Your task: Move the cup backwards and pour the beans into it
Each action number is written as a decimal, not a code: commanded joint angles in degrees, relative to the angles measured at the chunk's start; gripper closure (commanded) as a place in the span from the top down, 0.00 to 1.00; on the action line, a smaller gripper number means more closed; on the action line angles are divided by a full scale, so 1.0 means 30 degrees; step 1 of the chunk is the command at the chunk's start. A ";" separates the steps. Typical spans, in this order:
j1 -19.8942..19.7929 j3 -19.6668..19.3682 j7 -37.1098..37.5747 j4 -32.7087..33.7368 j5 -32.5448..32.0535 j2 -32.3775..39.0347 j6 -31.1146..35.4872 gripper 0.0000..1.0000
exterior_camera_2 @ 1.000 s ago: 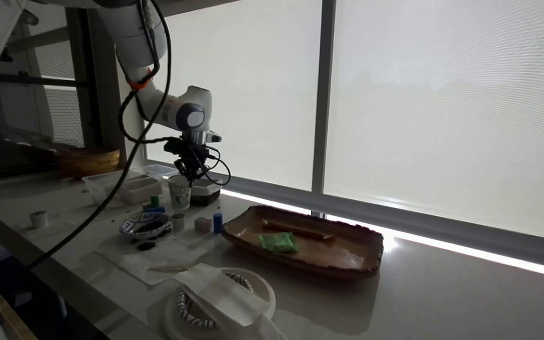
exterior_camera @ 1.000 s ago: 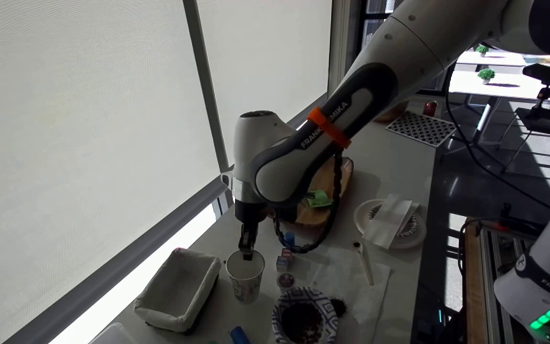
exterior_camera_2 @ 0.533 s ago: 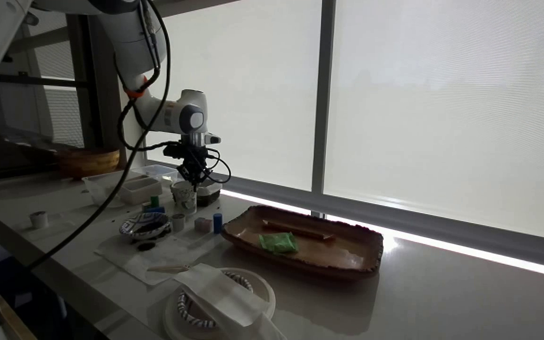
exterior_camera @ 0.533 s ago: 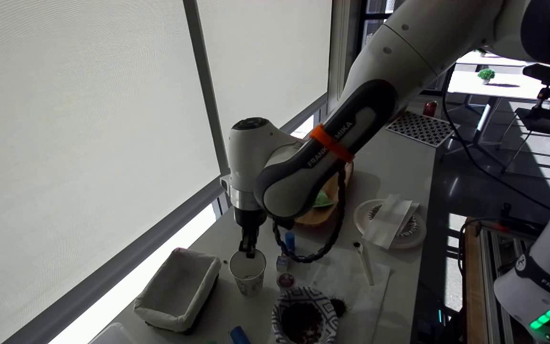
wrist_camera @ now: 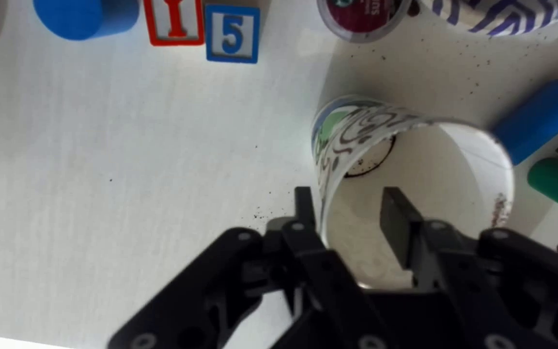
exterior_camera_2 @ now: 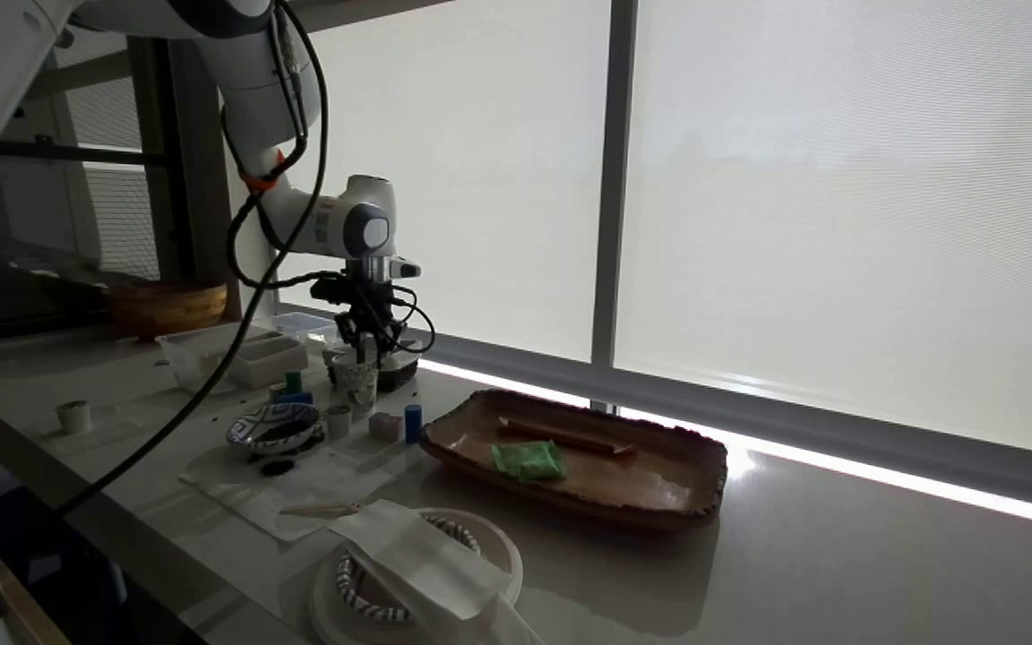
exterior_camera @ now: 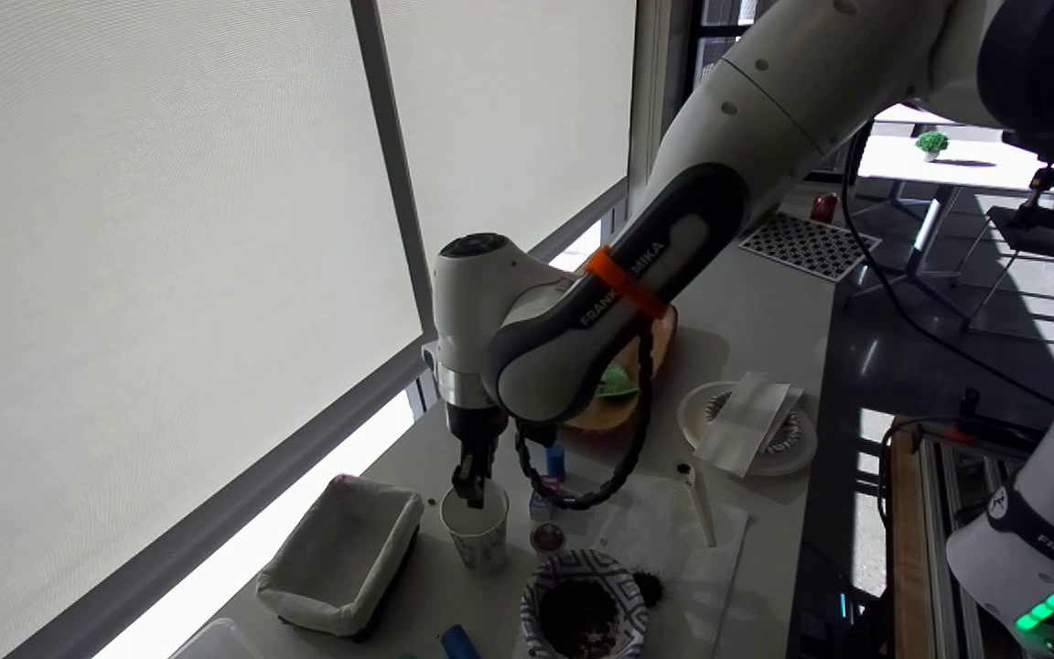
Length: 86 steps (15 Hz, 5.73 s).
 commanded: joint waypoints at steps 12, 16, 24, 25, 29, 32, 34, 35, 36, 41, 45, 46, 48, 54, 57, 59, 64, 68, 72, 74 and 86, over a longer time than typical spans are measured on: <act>-0.2343 0.2392 -0.5611 -0.5708 0.8750 -0.7378 -0.3388 1.00; -0.1599 0.1818 -0.5010 -0.8128 0.7884 -0.7979 -0.4646 1.00; -0.0773 0.2456 -0.3951 -1.2402 0.9489 -0.7322 0.3312 1.00; -0.0759 0.2468 -0.3732 -1.2663 0.9415 -0.7185 0.3881 1.00; -0.1018 0.2727 -0.3695 -1.2871 0.9682 -0.6419 0.6218 1.00; -0.1349 0.2869 -0.3743 -1.2467 0.9358 -0.5704 0.7015 1.00; -0.1573 0.3002 -0.3721 -1.2263 0.9223 -0.5314 0.7219 1.00; -0.1697 0.3097 -0.3772 -1.2174 0.9222 -0.5156 0.7316 1.00; -0.1814 0.3163 -0.3810 -1.2047 0.9140 -0.4950 0.7376 1.00; -0.2573 0.3824 -0.3856 -1.1734 0.9046 -0.4854 0.6829 1.00; -0.1822 0.2542 -0.2072 -1.1146 0.6574 -0.4031 0.5516 1.00; -0.1368 0.1990 -0.1277 -1.0916 0.5324 -0.3657 0.5381 1.00; -0.0406 0.0802 0.0634 -1.0560 0.2826 -0.3210 0.5305 1.00; -0.0288 0.0922 0.1292 -0.9475 0.1952 -0.2260 0.5645 1.00; -0.0393 0.1091 0.1169 -0.9062 0.2076 -0.1936 0.5576 0.65; -0.0339 0.1056 0.1209 -0.8840 0.1992 -0.1770 0.5473 0.49; -0.0580 0.1297 0.0916 -0.8443 0.2196 -0.1328 0.5422 0.12; -0.1279 0.2038 0.0254 -0.8267 0.2731 -0.1197 0.5428 0.04; -0.2344 0.3209 -0.1080 -0.8376 0.3328 -0.1420 0.5322 0.00; -0.3309 0.4201 -0.2477 -0.8474 0.4015 -0.1389 0.5460 0.01; -0.9392 0.9993 -0.9743 -0.8807 0.8732 -0.1251 0.4967 0.01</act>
